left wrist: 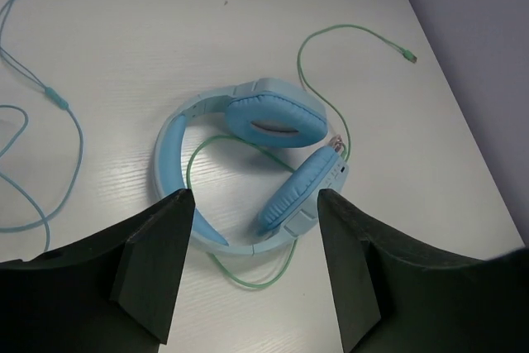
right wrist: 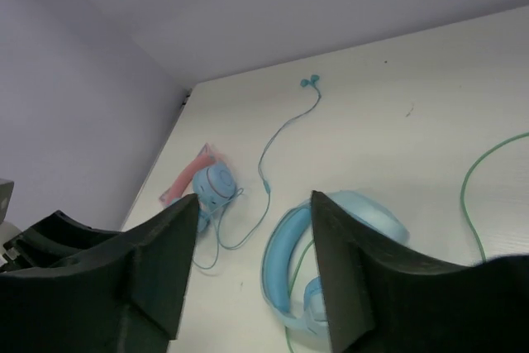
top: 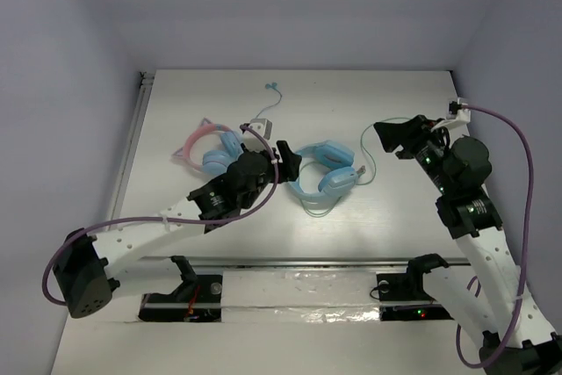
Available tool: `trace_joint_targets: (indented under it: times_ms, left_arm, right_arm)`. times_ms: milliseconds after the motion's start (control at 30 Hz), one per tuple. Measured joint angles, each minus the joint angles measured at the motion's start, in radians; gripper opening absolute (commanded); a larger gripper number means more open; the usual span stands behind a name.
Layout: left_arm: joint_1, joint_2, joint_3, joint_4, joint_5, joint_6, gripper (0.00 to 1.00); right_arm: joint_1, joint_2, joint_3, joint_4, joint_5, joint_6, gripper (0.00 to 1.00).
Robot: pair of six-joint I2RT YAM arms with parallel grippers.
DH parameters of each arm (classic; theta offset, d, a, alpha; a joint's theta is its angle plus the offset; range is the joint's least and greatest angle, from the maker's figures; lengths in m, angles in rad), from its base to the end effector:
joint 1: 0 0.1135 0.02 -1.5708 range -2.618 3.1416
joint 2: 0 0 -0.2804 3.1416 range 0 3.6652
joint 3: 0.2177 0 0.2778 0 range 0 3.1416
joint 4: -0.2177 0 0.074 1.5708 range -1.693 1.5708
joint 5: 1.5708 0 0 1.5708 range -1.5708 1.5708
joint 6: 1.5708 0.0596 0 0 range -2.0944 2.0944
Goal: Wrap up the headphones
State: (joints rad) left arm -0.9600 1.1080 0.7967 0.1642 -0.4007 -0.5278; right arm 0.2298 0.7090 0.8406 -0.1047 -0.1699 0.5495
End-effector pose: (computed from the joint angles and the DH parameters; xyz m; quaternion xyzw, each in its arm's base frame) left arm 0.1905 -0.2315 0.3196 0.0321 0.7526 -0.3226 0.5731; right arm 0.1933 0.0556 0.3947 0.0506 0.6958 0.3260 0.6380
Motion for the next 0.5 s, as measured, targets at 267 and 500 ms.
trace_joint_targets:
  times_ms: [267, 500]
  left_arm:
    - [0.0, 0.102, 0.0, 0.0, 0.009, -0.051, 0.31]
    - [0.014, 0.21, 0.008, -0.06, 0.014, -0.114, 0.0]
  right_arm:
    - [0.0, 0.011, -0.005, -0.001, 0.006, 0.005, 0.02]
    - [0.0, 0.047, -0.037, -0.002, 0.012, 0.008, 0.0]
